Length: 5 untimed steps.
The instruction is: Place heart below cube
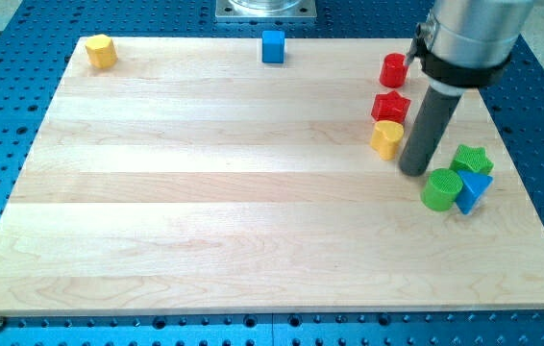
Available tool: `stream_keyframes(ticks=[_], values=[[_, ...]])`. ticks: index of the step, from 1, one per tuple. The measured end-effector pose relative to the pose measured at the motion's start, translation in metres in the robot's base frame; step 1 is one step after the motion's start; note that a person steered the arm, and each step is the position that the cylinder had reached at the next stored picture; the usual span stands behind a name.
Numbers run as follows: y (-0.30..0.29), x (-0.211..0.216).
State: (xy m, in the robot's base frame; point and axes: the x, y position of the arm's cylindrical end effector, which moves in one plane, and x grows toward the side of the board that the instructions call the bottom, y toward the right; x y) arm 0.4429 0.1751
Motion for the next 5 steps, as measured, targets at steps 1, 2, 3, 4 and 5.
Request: stream_keyframes(ticks=[1, 2, 3, 4, 5], values=[[-0.037, -0.021], [-0.051, -0.021], [-0.057, 0.0], [-0.04, -0.003], [-0.039, -0.069]])
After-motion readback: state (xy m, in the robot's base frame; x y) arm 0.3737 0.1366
